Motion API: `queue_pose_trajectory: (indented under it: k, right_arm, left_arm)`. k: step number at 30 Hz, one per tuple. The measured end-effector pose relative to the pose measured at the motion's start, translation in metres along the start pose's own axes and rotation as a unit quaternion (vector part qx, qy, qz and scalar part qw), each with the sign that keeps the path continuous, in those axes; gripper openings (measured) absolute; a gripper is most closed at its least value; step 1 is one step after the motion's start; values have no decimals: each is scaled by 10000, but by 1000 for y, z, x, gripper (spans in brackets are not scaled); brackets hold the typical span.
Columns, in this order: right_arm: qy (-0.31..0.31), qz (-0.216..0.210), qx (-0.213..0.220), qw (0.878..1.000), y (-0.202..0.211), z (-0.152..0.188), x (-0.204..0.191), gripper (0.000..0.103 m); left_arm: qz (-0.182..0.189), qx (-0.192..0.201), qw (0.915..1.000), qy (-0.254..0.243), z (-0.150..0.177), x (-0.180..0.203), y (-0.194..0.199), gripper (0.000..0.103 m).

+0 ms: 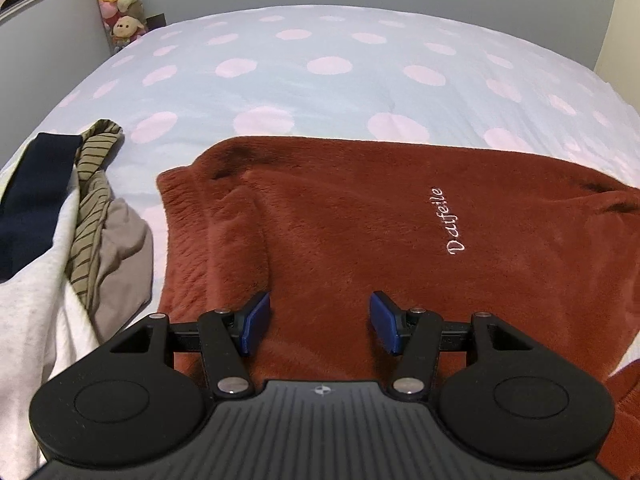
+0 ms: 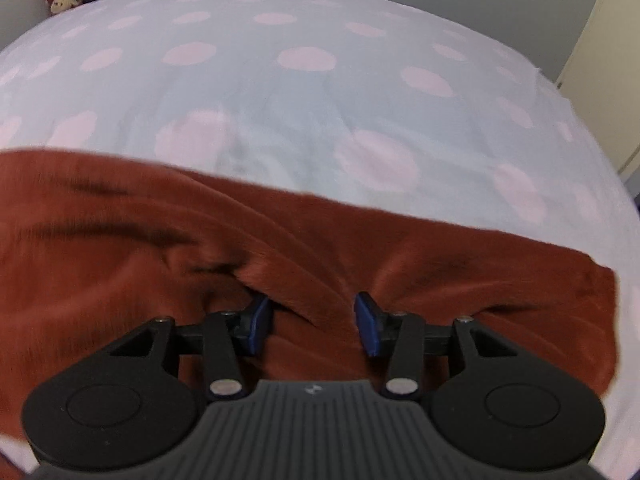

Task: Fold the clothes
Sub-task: 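Open both tools and smooth the fleece flat on the bed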

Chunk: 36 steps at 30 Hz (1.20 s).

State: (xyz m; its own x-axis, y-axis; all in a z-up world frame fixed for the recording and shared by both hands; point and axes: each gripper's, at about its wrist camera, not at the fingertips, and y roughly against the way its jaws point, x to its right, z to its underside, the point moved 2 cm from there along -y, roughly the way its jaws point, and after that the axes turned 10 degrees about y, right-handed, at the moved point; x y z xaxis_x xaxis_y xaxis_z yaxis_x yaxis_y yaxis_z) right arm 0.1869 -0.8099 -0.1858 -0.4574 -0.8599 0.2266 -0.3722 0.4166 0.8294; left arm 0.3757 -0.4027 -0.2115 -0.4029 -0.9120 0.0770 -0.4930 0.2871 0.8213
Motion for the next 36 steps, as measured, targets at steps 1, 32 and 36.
queue_pose_trajectory:
  k: [1,32,36]
  right_arm:
    - [-77,56,-38,9999,7,5,2,50]
    - [-2508,1474,760,9537,-14,34,231,17]
    - [-2221,1519,279,9627,-40,26,226,19]
  left_arm:
    - [0,20,10000,0,0,-1,3,53]
    - [-849,438,9940,-538,6,12,-42,54]
    - [-793,392,9952,-411,3,9,-44,55]
